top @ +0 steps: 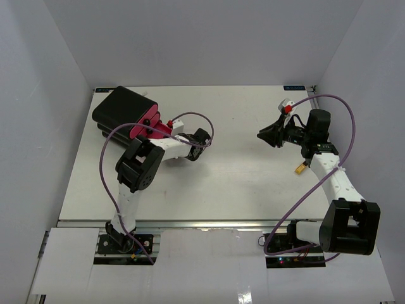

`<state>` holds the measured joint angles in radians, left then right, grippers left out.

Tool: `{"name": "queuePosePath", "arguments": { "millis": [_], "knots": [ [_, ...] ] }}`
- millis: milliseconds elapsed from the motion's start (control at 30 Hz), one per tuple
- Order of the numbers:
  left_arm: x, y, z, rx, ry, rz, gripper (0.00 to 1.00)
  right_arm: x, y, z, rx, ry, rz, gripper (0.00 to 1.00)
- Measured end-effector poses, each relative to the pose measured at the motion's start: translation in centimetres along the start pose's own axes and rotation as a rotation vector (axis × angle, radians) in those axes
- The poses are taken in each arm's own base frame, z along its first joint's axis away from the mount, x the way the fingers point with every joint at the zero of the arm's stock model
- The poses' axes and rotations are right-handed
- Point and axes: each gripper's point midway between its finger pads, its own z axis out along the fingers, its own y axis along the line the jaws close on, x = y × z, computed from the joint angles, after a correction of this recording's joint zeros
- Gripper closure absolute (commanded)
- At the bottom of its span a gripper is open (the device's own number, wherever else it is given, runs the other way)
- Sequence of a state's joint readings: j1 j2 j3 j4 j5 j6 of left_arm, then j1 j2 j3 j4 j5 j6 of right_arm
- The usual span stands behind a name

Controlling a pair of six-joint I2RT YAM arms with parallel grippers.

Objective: Organize the makeup

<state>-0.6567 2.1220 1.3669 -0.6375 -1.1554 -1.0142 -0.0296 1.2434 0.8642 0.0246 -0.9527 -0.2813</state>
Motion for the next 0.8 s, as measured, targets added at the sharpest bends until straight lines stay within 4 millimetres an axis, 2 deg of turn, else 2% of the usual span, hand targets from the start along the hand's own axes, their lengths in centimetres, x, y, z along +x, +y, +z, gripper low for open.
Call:
{"name": "queuePosePath", "arguments": {
  "millis": [67, 167, 200, 233, 300, 333, 600, 800],
  "knots": [
    [0.5, -0.4, -0.6, 0.027, 0.028, -0.012, 0.75, 0.0, -0.1, -0.1, 0.003, 0.0, 0.0, 0.68],
    [0.8, -0.7, -1.1, 0.045, 0.049, -0.024, 0.67, 0.0, -0.1, -0.1, 0.004, 0.0, -0.002, 0.67],
    [0.8, -0.8, -1.1, 0.046, 0.052, -0.028, 0.48, 0.0, -0.1, -0.1, 0.004, 0.0, -0.003, 0.66],
    [0.8, -0.8, -1.1, 0.047, 0.054, -0.03, 0.25, 0.0, -0.1, -0.1, 0.004, 0.0, -0.004, 0.65],
    [1.1, -0.9, -1.3, 0.053, 0.064, -0.026, 0.05, 0.0, -0.1, -0.1, 0.003, 0.0, -0.007, 0.61],
    [0.9, -1.0, -1.4, 0.057, 0.058, -0.043, 0.02, 0.0, -0.1, -0.1, 0.003, 0.001, -0.009, 0.58],
    [0.9, -2.2, -2.9, 0.134, 0.122, -0.071, 0.02, 0.4, -0.1, -0.1, 0.0, 0.012, -0.001, 0.41],
    [1.7, -3.2, -5.6, 0.287, 0.268, -0.035, 0.02, 1.1, -0.1, -0.2, 0.004, 0.037, 0.013, 0.3]
  ]
}}
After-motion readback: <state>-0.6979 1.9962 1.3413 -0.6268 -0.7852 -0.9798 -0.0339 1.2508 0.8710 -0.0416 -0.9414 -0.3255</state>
